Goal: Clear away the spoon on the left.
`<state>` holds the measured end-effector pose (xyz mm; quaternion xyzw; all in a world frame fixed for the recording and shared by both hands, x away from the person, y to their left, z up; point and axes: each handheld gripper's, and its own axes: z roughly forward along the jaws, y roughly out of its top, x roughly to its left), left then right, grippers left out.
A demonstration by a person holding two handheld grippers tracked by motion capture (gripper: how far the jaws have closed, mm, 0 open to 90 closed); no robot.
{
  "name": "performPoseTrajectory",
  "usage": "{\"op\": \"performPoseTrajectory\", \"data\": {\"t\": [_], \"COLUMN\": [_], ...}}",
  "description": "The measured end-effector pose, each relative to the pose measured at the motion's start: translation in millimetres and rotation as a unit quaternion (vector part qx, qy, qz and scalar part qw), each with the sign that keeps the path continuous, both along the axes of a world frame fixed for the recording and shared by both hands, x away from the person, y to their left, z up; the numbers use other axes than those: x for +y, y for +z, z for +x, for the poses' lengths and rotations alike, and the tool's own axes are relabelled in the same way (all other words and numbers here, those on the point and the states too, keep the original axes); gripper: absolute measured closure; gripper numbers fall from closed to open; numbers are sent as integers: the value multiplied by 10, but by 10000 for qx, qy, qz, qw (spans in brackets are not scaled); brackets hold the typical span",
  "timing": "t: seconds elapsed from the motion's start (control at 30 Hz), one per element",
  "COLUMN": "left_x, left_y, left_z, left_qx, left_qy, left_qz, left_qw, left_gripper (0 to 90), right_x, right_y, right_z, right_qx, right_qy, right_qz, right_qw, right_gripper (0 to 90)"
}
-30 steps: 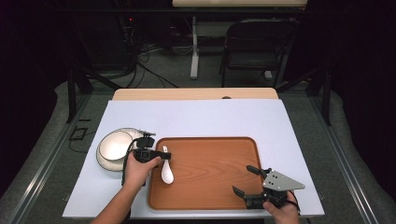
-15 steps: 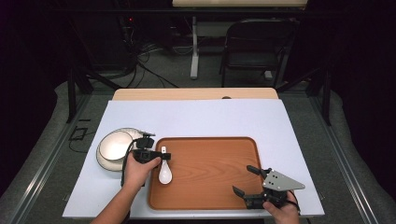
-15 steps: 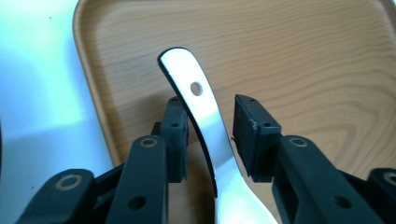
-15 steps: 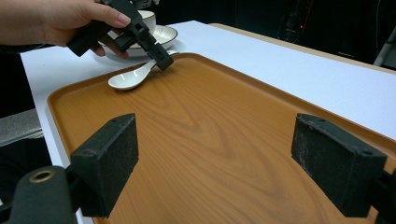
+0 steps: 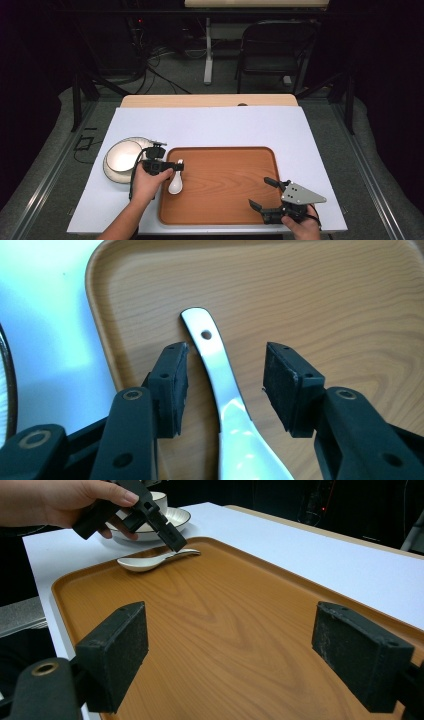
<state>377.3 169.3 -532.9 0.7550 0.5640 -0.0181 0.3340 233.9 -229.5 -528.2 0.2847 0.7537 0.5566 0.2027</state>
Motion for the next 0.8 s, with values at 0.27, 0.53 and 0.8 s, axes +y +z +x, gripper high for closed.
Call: {"op": "performPoseTrajectory", "data": {"t": [0.27, 0.53, 0.8], "left_x": [2, 67, 214], "left_y": [78, 293, 441], "left_z": [-31, -126, -218], "left_qx": [-149, -537, -773], "left_qy": [-39, -144, -215], "left_qz": [131, 389, 548], "left_qw": [9998, 9977, 9953], "left_gripper": [494, 462, 424], "right_x": [1, 4, 10], "right_y": [-2, -2, -4], "right_z": [1, 1, 1], "right_qx": [14, 6, 12], "right_qy": [-1, 4, 1], "right_qz": [3, -1, -7], "right_qw": [10000, 10000, 10000], "right_gripper": [147, 147, 147]}}
